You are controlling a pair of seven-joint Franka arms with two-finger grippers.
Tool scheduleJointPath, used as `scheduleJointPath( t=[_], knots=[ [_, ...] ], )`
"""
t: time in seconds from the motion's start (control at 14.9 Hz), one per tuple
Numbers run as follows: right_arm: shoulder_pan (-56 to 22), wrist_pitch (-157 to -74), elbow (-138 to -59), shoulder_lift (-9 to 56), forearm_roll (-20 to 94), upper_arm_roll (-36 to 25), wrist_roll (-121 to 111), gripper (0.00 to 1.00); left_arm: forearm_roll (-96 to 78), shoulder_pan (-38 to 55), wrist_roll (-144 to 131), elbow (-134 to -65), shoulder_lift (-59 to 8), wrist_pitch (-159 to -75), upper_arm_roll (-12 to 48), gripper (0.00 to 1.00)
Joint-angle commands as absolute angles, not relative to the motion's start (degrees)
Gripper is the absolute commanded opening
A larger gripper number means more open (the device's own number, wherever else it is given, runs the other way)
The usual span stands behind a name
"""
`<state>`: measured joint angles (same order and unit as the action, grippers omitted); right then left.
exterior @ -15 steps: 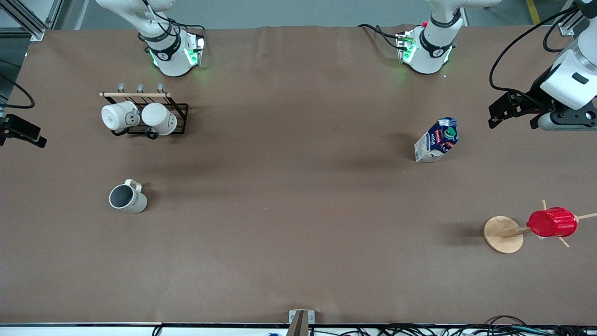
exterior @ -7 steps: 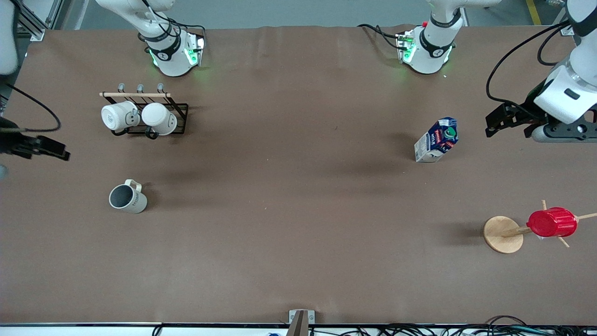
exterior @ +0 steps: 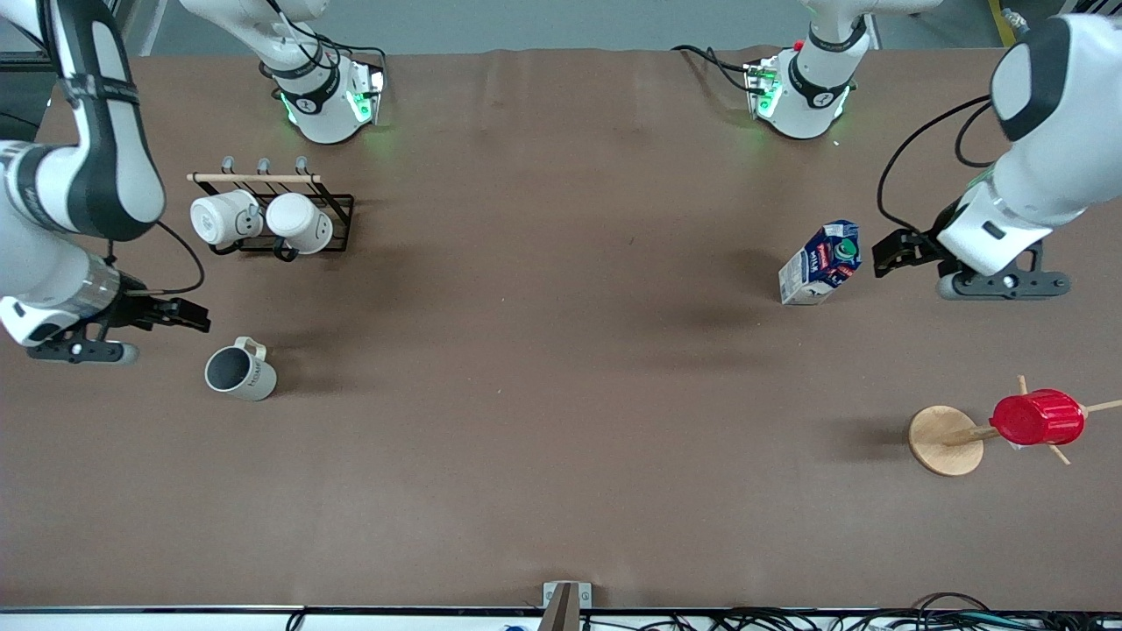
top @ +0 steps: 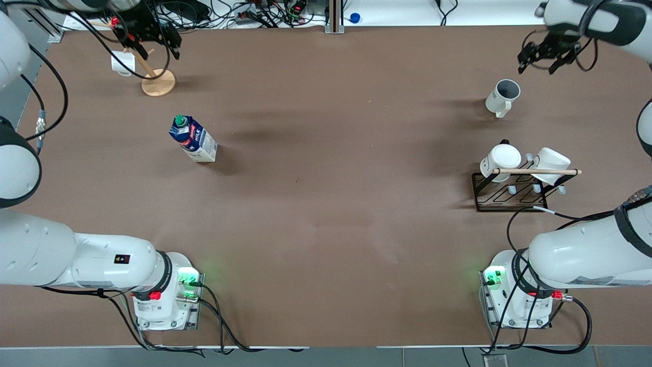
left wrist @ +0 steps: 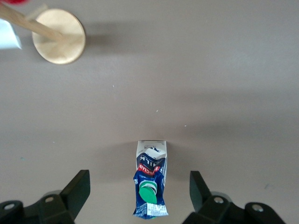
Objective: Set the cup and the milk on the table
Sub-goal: 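Lower the right gripper onto the white mug while the left gripper grasps the carton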
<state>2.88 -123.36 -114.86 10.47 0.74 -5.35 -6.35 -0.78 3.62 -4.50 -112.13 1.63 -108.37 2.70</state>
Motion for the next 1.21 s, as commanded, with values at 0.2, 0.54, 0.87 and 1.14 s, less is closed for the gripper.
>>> scheduleJointPath(
  t=[0.2,0.54,0.87,1.14],
  knots=[
    [4.0,-134.2,-116.3,18.7,0.4,-5.4,-8.1,1.00,0.2,4.2,-5.3,-123.6,3.7,-116.1,3.1,0.95],
    [4.3,-139.9,-116.1,23.4,0.8,-5.4,-9.1,0.98,-0.2,4.2,-9.0,-129.0,2.7,-121.9,4.5,0.95],
    [5.0,-141.7,-114.6,26.3,1.1,-5.3,-10.5,0.58,-0.1,3.9,-9.4,-132.4,1.0,-126.6,4.5,0.95],
    [5.0,-140.9,-111.5,28.3,7.7,-5.4,-10.4,0.02,-0.1,3.8,-8.5,-134.4,1.6,-126.3,4.5,0.95]
  ],
)
